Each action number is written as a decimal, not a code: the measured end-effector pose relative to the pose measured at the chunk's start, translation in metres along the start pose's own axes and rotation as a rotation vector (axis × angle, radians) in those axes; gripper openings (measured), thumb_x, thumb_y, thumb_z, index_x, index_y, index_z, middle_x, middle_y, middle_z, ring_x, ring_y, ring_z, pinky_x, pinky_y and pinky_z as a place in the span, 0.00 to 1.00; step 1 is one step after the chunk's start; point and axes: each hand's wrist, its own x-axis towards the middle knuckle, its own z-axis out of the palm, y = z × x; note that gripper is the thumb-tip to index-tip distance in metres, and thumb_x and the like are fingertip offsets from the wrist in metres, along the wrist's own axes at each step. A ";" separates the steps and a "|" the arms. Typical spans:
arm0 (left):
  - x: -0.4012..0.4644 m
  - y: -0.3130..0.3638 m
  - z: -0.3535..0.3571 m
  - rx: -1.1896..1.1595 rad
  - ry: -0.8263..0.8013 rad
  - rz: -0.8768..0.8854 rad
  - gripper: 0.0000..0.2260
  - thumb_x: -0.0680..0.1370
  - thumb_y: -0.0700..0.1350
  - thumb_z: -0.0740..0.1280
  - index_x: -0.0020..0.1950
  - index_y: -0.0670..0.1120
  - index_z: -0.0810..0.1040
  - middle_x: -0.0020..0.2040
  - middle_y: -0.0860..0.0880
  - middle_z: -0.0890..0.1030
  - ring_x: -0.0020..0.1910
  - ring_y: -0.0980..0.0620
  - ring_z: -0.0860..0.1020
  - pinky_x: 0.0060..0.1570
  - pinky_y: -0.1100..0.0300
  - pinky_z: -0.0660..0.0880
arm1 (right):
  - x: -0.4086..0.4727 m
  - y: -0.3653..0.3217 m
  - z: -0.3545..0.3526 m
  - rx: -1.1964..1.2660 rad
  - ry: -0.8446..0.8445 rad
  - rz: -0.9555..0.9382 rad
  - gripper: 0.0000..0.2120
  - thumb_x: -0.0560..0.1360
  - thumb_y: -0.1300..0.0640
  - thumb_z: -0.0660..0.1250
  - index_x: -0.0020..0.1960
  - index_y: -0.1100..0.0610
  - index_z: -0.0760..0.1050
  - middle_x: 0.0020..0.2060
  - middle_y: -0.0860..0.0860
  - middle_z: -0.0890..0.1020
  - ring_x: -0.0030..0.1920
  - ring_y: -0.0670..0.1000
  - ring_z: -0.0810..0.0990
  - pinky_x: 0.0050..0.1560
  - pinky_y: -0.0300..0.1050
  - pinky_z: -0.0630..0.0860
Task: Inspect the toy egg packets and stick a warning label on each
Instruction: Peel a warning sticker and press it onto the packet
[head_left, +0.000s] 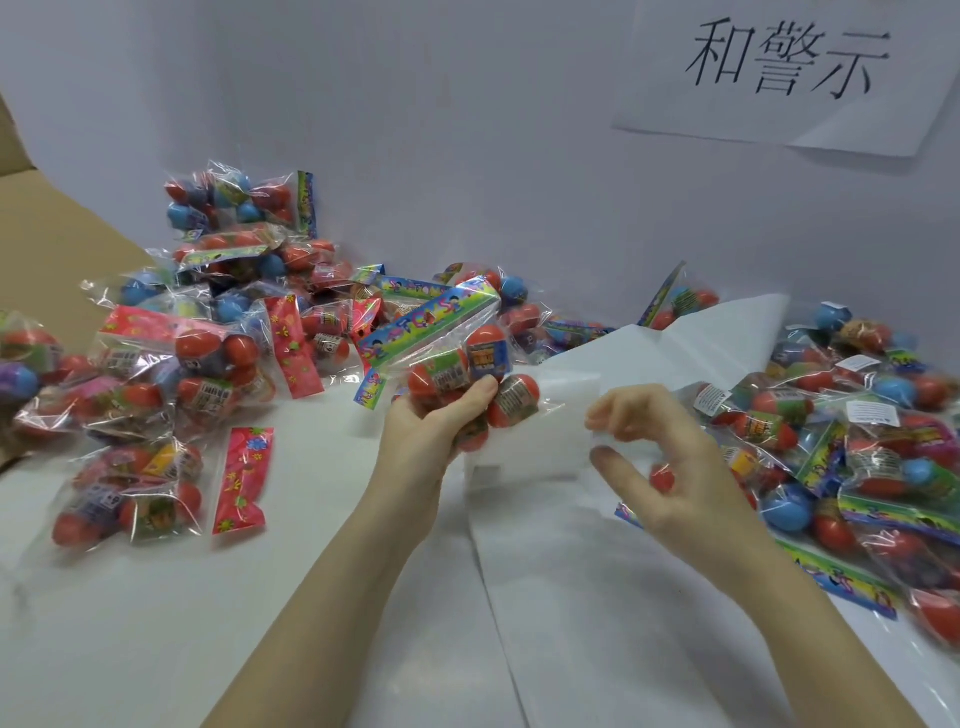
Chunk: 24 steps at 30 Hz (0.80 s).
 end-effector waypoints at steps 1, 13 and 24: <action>0.000 0.002 -0.001 0.052 0.023 0.047 0.11 0.71 0.39 0.70 0.53 0.44 0.78 0.36 0.55 0.83 0.35 0.60 0.79 0.30 0.70 0.73 | 0.001 -0.002 -0.004 0.078 0.058 0.013 0.12 0.69 0.60 0.66 0.42 0.44 0.68 0.44 0.44 0.78 0.49 0.44 0.76 0.49 0.35 0.70; -0.018 0.021 0.010 0.124 -0.325 -0.086 0.10 0.65 0.54 0.72 0.41 0.50 0.84 0.32 0.49 0.81 0.26 0.53 0.78 0.23 0.64 0.73 | 0.001 -0.025 -0.011 0.208 0.231 -0.057 0.15 0.69 0.61 0.60 0.40 0.40 0.74 0.37 0.38 0.77 0.42 0.41 0.73 0.47 0.41 0.69; -0.018 0.013 0.009 0.177 -0.348 -0.055 0.08 0.67 0.49 0.70 0.44 0.50 0.83 0.35 0.51 0.83 0.31 0.56 0.79 0.28 0.64 0.76 | -0.003 -0.035 0.006 -0.132 0.154 -0.107 0.12 0.71 0.59 0.62 0.44 0.40 0.69 0.38 0.35 0.75 0.45 0.39 0.71 0.49 0.42 0.68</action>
